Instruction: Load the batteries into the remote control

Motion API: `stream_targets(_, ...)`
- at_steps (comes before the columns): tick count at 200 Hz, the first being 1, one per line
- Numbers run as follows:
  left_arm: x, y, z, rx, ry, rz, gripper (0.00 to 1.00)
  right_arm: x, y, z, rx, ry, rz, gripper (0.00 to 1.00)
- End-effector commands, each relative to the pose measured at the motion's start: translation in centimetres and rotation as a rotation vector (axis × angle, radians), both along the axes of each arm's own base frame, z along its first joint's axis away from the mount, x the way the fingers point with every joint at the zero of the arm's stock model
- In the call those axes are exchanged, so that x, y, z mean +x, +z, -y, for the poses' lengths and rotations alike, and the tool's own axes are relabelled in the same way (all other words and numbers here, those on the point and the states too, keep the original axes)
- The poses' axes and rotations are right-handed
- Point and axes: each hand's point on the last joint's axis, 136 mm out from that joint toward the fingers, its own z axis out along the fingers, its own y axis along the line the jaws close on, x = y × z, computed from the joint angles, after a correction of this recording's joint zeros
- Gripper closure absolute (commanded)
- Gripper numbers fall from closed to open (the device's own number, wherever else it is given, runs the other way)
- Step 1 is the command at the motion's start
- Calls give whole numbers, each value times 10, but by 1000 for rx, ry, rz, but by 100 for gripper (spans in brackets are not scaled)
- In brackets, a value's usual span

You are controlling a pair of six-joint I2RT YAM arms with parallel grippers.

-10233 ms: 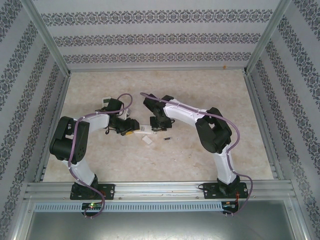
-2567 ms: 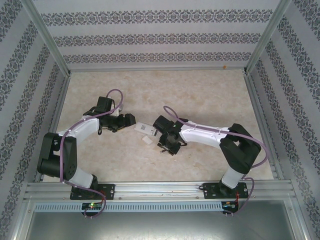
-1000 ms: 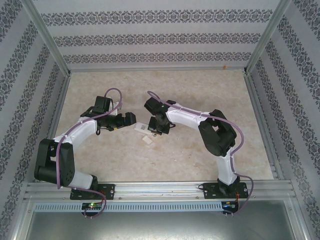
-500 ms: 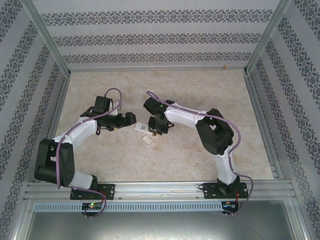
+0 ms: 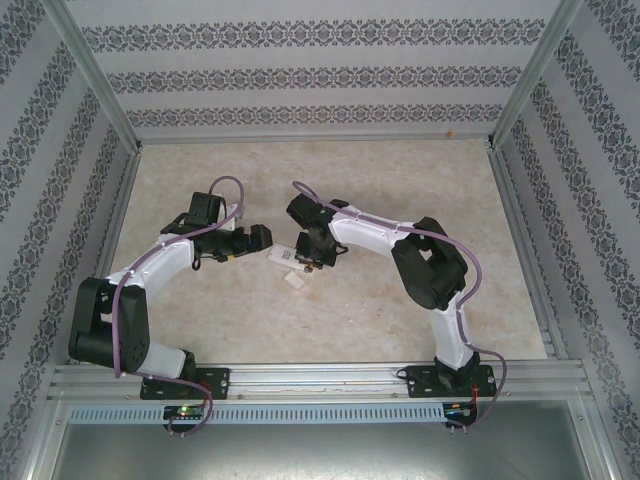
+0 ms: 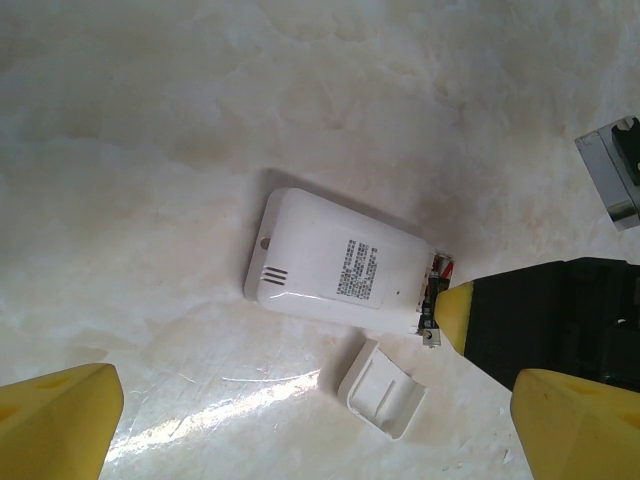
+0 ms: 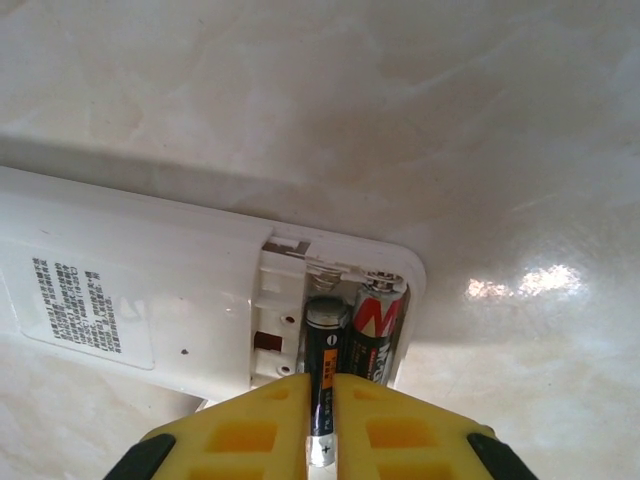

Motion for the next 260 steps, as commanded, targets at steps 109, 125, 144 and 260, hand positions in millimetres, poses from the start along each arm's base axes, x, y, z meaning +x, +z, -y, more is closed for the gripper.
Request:
stream_targets(109, -4, -8, -4, 17, 1, -16, 0, 6, 36, 1, 41, -26, 50, 79)
stream_targets(125, -4, -9, -4, 17, -1, -15, 0, -3, 37, -1, 51, -27, 41, 79)
stream_targets(144, -4, -9, -4, 18, -1, -16, 0, -11, 32, -3, 42, -20, 27, 78)
stream_targets(260, -5, -8, -4, 20, 0, -13, 0, -20, 2, -1, -26, 14, -16, 78)
